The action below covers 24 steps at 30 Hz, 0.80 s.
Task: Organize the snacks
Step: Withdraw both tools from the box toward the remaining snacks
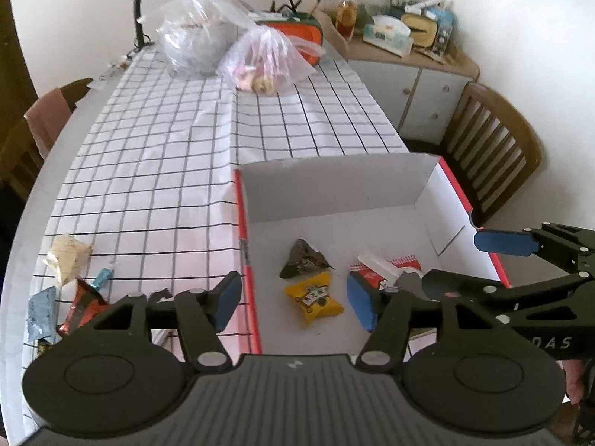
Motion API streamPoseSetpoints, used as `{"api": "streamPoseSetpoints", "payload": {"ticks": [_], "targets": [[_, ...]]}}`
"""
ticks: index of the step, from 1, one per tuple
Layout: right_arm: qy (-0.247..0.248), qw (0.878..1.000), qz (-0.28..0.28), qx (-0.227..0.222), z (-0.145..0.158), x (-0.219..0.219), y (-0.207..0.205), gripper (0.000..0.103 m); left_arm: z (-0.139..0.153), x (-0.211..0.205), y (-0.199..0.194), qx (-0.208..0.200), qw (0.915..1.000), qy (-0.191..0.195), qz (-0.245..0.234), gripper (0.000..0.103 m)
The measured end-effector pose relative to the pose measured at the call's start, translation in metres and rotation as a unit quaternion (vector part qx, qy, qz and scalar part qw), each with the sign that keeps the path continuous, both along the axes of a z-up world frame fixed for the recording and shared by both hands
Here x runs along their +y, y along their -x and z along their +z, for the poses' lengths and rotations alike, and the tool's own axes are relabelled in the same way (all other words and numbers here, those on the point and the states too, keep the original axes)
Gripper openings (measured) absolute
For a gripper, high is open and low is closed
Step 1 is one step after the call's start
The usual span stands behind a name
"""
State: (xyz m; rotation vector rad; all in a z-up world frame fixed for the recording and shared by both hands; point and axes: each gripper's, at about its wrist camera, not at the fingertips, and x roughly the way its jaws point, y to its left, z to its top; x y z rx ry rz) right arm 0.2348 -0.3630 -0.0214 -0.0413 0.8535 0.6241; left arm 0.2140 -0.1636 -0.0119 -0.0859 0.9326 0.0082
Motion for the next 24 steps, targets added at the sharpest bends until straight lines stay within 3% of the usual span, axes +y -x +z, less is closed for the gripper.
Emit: {"api": "streamPoseSetpoints", "payload": {"ticks": [3,11,15,24], "targets": [[-0.007,1.0,-0.003,-0.012,0.006,0.009,0.01,0.091,0.007,0.011,0.012,-0.014,0.9999,0.003,-0.004,0.063],[-0.027,0.999,-0.005,-0.022,0.015,0.041,0.038,0.093,0.02,0.044,0.049,-0.052,0.9985,0.002,-0.014,0.071],[-0.034,0.999,-0.006,-0.027,0.016,0.061,0.052,0.102,0.021,0.068,0.068,-0.071,0.9974,0.003,-0.01,0.075],[-0.036,0.999,-0.014,-0.001,-0.002,0.11,0.074,0.103,0.007,0.125,0.095,-0.065,0.9978,0.009,-0.007,0.078]]}}
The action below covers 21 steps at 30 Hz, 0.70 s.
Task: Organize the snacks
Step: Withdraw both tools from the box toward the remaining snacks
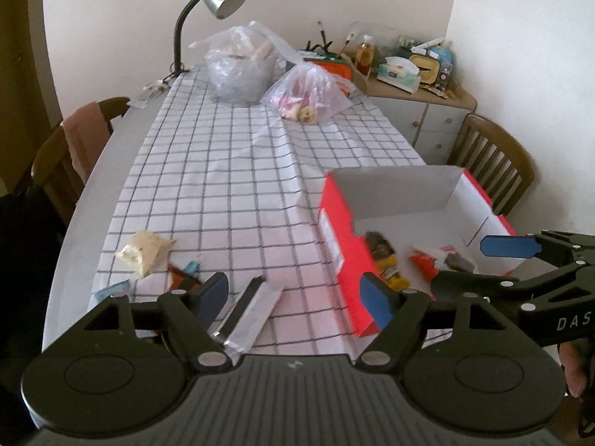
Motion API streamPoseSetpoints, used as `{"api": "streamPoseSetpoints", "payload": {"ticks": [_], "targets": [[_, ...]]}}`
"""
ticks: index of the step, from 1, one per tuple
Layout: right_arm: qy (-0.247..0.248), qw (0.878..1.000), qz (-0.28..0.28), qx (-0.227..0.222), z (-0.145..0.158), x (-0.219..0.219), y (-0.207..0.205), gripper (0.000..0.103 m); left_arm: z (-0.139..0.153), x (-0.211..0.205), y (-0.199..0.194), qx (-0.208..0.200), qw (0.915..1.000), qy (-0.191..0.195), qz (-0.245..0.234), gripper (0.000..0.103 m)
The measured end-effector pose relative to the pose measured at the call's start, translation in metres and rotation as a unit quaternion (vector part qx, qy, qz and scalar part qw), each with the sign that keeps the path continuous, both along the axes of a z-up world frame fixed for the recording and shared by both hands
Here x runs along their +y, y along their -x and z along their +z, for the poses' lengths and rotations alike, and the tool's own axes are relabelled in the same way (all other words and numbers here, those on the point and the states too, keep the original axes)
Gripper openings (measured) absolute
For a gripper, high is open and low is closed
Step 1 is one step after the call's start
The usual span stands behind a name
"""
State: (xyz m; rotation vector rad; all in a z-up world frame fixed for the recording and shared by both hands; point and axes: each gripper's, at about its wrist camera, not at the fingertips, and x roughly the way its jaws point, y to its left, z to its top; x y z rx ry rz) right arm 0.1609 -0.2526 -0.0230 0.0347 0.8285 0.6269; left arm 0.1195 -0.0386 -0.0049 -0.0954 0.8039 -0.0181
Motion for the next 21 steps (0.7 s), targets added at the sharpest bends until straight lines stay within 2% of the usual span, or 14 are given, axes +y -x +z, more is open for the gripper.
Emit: {"api": "streamPoseSetpoints", "payload": {"ticks": [4,11,21], "targets": [[0.006,1.0,-0.004,0.01,-0.009,0.023,0.005,0.103,-0.011,0.034,0.007,0.015,0.9998,0.01,0.013,0.078],[0.022,0.999,-0.016,0.028,-0.025,0.064,0.002,0.103,-0.026,0.105,0.005,0.034,0.9966,0.025,0.071,0.078],[0.063,0.996,-0.029,0.061,-0.062,0.121,-0.017,0.102,-0.065,0.187,-0.023,0.092,0.9858,0.032,0.137,0.078]]}}
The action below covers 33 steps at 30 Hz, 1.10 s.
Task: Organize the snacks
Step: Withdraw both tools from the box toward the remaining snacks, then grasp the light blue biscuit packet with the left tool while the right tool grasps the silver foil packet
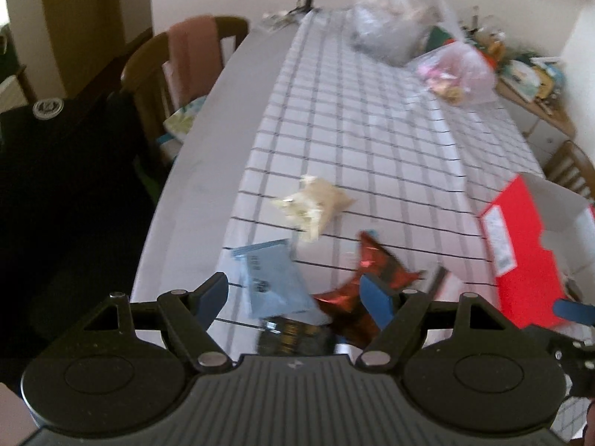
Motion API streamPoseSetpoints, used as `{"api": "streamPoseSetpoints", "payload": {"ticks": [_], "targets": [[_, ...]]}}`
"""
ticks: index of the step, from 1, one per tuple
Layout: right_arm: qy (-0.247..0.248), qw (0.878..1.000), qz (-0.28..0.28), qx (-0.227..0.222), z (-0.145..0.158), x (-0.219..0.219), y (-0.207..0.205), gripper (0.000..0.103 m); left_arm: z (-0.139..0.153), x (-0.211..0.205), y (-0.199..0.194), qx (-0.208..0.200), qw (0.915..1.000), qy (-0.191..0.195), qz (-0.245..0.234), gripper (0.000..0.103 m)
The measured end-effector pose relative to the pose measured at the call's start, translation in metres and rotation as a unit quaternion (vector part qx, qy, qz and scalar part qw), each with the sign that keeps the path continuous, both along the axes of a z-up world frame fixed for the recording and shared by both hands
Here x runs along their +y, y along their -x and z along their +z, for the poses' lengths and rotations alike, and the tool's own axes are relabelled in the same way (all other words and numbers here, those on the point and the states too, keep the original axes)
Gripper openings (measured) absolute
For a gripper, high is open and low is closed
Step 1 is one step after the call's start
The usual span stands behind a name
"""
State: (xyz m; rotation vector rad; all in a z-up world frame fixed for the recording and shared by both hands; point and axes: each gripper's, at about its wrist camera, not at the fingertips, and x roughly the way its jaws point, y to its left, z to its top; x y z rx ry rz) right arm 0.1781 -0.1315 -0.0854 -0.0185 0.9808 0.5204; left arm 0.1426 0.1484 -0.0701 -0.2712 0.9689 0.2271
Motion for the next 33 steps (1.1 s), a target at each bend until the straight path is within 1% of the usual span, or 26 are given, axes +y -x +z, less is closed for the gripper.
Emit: {"api": "streamPoseSetpoints", "payload": {"ticks": [5,7,12,15,21,23,26,29,33], "targets": [[0.027,0.999,-0.006,0.019,-0.021,0.019,-0.012,0.102,-0.017,0.017,-0.019,0.025,0.9997,-0.002,0.005,0.078],[0.036,0.999,-0.013,0.033,-0.03,0.024,-0.018,0.102,-0.024,0.022,-0.027,0.036,0.9993,0.007,0.003,0.078],[0.067,0.996,-0.02,0.059,-0.052,0.04,-0.033,0.102,-0.043,0.025,-0.049,0.074,0.9972,0.016,-0.005,0.078],[0.087,0.993,-0.021,0.072,-0.062,0.05,-0.041,0.102,-0.056,0.025,-0.063,0.1,0.9948,0.017,-0.005,0.078],[0.112,0.989,-0.025,0.093,-0.075,0.066,-0.054,0.102,-0.077,0.031,-0.087,0.148,0.9885,0.027,0.014,0.078],[0.118,0.988,-0.026,0.098,-0.079,0.069,-0.057,0.102,-0.081,0.033,-0.092,0.157,0.9869,0.033,0.019,0.078],[0.13,0.985,-0.032,0.106,-0.085,0.073,-0.06,0.101,-0.087,0.033,-0.097,0.171,0.9846,0.029,0.022,0.078],[0.137,0.984,-0.033,0.111,-0.09,0.075,-0.059,0.098,-0.09,0.032,-0.098,0.179,0.9835,0.02,0.022,0.078],[0.143,0.983,-0.033,0.113,-0.095,0.081,-0.058,0.091,-0.096,0.031,-0.101,0.186,0.982,0.021,0.025,0.078]]}}
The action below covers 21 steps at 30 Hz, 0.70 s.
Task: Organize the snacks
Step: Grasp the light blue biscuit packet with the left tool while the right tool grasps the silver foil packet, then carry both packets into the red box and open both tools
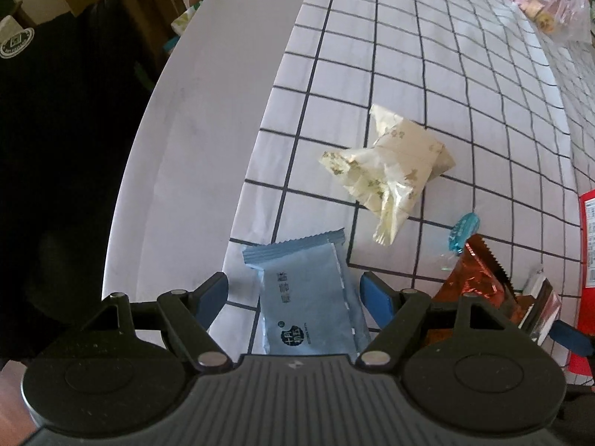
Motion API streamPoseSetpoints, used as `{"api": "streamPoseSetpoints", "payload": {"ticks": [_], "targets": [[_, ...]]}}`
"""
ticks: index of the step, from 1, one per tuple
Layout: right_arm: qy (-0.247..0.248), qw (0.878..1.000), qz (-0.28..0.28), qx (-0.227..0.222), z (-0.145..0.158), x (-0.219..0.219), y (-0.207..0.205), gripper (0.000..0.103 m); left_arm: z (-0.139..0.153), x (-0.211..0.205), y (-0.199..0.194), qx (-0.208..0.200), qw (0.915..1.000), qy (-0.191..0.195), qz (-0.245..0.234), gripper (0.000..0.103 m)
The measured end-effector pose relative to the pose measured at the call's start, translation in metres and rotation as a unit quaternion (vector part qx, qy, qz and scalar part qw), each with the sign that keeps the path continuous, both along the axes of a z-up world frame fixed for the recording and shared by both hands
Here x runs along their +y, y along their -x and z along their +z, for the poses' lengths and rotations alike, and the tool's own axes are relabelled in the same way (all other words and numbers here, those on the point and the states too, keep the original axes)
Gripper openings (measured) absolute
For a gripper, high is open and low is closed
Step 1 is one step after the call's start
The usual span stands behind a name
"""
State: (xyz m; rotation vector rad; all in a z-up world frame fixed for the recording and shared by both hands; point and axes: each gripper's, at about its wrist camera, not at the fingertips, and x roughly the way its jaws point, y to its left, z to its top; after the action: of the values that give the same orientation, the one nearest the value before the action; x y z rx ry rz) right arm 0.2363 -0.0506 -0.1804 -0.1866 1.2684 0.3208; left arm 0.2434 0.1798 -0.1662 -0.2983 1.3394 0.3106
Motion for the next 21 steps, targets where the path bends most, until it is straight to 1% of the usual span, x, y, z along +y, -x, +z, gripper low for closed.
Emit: {"api": "streamPoseSetpoints", "payload": {"ticks": [5,7,8,9,10,12,13,16,21], "targets": [[0.008,1.0,0.003,-0.011,0.001,0.005,0.004,0.08,0.001,0.001,-0.001,-0.003,1.0,0.0,0.002,0.076],[0.012,1.0,0.002,-0.017,0.001,0.006,0.005,0.073,0.001,0.001,0.0,-0.004,1.0,-0.003,0.003,0.074],[0.013,1.0,0.002,-0.02,0.002,0.005,0.006,0.071,0.002,0.002,0.0,-0.005,1.0,-0.005,0.004,0.071],[0.014,1.0,0.001,-0.023,0.003,0.004,0.007,0.067,0.003,0.002,0.002,-0.006,1.0,-0.006,0.005,0.066],[0.013,1.0,0.0,-0.026,0.004,0.002,0.008,0.061,0.005,0.002,0.004,-0.008,0.9999,-0.006,0.007,0.058],[0.007,1.0,-0.003,-0.029,0.005,-0.004,0.008,0.055,0.008,0.005,0.007,-0.016,0.9998,-0.001,0.009,0.048],[0.003,1.0,-0.004,-0.029,0.006,-0.007,0.008,0.052,0.008,0.006,0.008,-0.017,0.9998,0.002,0.01,0.047],[-0.01,1.0,-0.009,-0.028,0.008,-0.015,0.008,0.046,0.008,0.011,0.01,-0.022,0.9996,0.005,0.014,0.047],[-0.034,0.998,-0.016,-0.042,0.018,-0.03,0.015,0.041,0.011,0.017,0.016,-0.035,0.9989,0.016,0.025,0.047]]}}
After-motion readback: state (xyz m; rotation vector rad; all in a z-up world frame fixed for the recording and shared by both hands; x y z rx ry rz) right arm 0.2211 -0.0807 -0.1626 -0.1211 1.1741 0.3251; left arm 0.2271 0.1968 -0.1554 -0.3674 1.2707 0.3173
